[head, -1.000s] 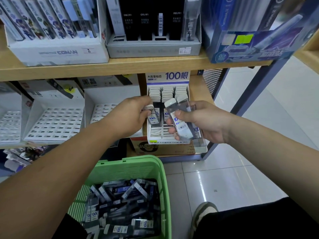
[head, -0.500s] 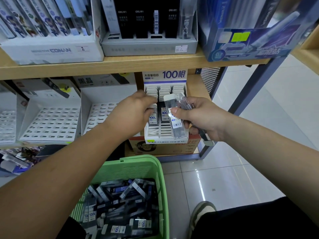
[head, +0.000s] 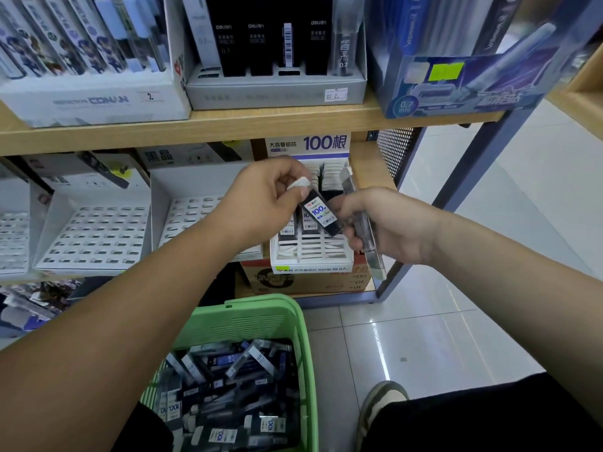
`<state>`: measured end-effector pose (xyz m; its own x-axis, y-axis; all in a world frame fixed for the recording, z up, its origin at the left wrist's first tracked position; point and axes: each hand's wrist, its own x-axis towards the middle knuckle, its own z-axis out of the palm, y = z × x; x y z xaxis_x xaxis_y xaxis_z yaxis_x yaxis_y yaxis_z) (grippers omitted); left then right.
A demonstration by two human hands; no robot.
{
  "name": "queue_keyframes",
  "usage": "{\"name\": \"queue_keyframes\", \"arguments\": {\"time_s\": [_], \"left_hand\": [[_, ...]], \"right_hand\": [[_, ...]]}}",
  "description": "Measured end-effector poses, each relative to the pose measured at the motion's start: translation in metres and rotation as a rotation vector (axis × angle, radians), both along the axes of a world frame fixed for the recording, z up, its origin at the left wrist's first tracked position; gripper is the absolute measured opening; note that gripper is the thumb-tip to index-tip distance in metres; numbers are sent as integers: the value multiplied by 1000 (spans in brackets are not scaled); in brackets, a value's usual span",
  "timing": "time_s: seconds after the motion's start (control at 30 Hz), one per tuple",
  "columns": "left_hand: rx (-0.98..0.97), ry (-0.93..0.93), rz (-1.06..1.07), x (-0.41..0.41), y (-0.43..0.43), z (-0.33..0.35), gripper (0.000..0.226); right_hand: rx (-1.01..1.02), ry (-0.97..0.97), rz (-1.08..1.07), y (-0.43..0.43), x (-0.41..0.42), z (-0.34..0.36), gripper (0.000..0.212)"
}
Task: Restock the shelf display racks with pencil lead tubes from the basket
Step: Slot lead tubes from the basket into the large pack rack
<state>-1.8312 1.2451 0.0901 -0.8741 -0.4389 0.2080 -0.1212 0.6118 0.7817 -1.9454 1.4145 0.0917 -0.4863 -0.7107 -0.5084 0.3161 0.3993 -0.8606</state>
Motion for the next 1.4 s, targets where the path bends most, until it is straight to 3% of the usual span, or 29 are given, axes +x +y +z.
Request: {"name": "queue_keyframes", "arguments": {"time_s": [0.07,0.13,0.2,0.33,0.7,0.97,1.07,1.13,1.23,1.33,1.4], "left_hand": [[-121,-52,-22,1,-3,-7,12],[-207,-84,-34,1,-6,-13,13],[-241,-87,-45,1,-8,-17,14],[-290,-70,-66,-1,-7,-17,16],[-479,-76,-183,-4,-3,-16,23],[-434,-14,77,-8,5,-9,39],[-236,-39,142,-12,16,-1,23],[81,-42,149,-15,23,1,12],[481,-3,202,-18,33,11,20],[464,-37,170,-18,36,11,44],[442,-75,145,-18,34,8,41]], "right_hand": [[12,-51,32,6,-3,3,40],[32,31,60,12,-3,5,31],[31,101,101,18,-1,7,21],[47,138,164,28,1,10,24],[147,359,75,32,-15,4,26],[23,539,-21,33,-8,9,16],[-38,537,-32,30,-6,8,17],[-52,612,-21,29,-6,7,16],[-47,728,41,29,-7,4,16],[-92,697,59,28,-4,2,22],[-88,634,70,28,1,2,28]]}}
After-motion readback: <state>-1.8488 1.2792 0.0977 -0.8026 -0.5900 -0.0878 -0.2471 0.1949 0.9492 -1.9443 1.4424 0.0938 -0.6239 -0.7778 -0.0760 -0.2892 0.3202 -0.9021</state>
